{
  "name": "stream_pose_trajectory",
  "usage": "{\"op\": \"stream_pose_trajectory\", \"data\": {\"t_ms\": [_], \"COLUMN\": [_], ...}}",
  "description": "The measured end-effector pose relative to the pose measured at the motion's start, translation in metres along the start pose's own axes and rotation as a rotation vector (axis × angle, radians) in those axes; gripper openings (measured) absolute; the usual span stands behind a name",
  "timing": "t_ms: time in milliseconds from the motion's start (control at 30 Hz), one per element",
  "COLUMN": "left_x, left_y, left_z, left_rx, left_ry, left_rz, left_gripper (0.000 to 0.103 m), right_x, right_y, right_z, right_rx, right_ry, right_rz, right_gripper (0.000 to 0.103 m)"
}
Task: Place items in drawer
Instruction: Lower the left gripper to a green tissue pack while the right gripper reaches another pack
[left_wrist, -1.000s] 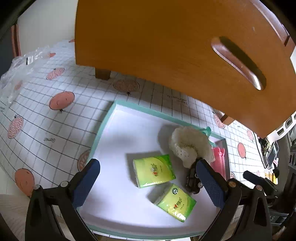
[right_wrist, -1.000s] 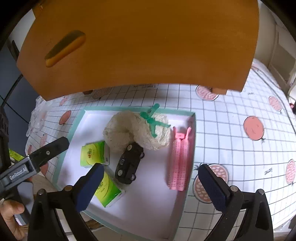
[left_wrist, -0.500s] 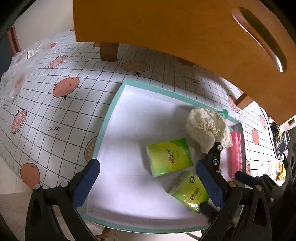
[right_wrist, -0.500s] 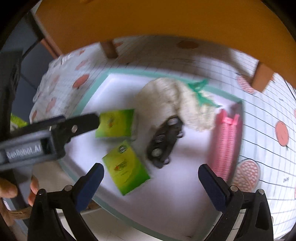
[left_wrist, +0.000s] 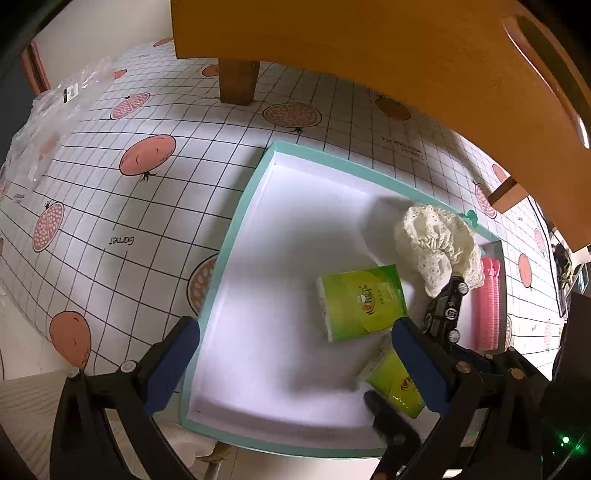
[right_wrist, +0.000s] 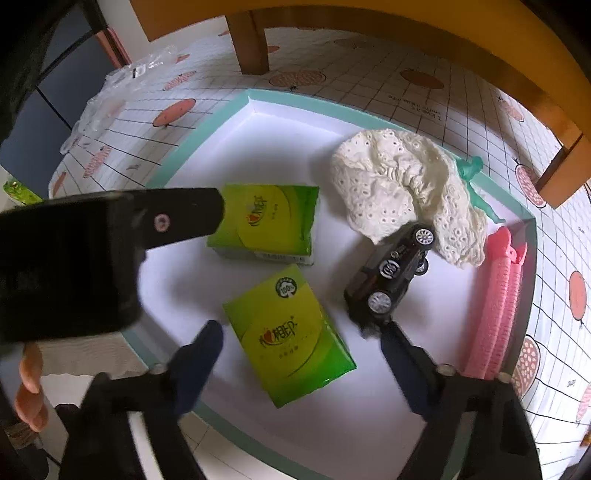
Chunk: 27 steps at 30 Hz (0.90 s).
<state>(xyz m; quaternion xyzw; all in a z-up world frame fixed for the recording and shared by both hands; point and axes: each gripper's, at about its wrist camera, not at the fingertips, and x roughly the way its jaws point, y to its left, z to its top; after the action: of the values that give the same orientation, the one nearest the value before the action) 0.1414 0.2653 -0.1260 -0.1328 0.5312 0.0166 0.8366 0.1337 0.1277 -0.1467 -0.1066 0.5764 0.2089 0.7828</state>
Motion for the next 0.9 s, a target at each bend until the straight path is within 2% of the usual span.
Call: {"op": "stream_pose_trajectory", "data": {"t_ms": [100, 167, 233, 400, 533, 767, 900], "left_x": [0.002, 0.003, 0.004, 0.005, 0.008, 0.018, 0.024], "left_y": [-0.001, -0.003, -0.006, -0.015, -0.02, -0.031, -0.046], "left_z": [0.001, 0.001, 0.001, 0.001, 0.004, 0.005, 0.006], "left_rx": [0.002, 0.013, 0.034, 0.084, 0.125, 0.193, 0.274], "left_ry": [0.016, 0.022, 0.022, 0.022, 0.025, 0.046, 0.04], "left_rz": [-0.008, -0.01, -0.008, -0.017, 0.008, 0.022, 0.052], "left_gripper": [0.103, 0.103, 0.103, 0.103, 0.103, 0.103, 0.103], "right_x": [0.002, 0.0, -0.002, -0.003, -0.01, -0.018, -0.022], "right_y": [-0.002, -0.007, -0.011, -0.02, -0.028, -0.064, -0.08], "right_z": [0.002, 0.002, 0.004, 0.002, -0.005, -0.015, -0.02], "right_rx": [0.017, 0.027, 0.044, 0.065, 0.102, 0.22, 0.281], "right_ry": [0.003, -0.002, 0.001, 0.017, 0.036, 0.061, 0.066], "right_rz": [-0.003, -0.004, 0.008, 0.016, 0.013, 0.009, 0.013], "right_gripper": [0.078, 0.064, 0.058, 0.057, 0.057, 0.057, 0.057]}}
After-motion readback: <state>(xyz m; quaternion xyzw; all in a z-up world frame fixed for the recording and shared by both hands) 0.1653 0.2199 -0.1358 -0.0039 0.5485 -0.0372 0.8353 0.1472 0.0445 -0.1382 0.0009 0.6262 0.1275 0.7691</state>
